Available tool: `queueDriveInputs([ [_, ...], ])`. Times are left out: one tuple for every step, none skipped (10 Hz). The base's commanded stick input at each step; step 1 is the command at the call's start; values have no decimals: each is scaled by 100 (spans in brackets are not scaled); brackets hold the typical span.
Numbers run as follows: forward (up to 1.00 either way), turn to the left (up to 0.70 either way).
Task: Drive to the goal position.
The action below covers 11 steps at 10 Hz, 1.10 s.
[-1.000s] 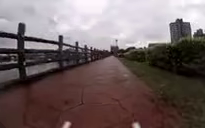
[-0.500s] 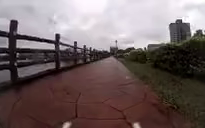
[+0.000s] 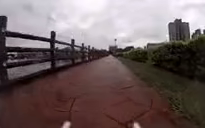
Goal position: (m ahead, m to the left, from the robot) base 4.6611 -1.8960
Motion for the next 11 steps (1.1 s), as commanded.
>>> queueDriveInputs([
  [50, 0],
  [50, 0],
  [50, 0],
  [50, 0],
  [50, 0],
  [50, 0],
  [50, 0],
  [50, 0],
  [50, 0],
  [50, 0],
  [50, 0],
])
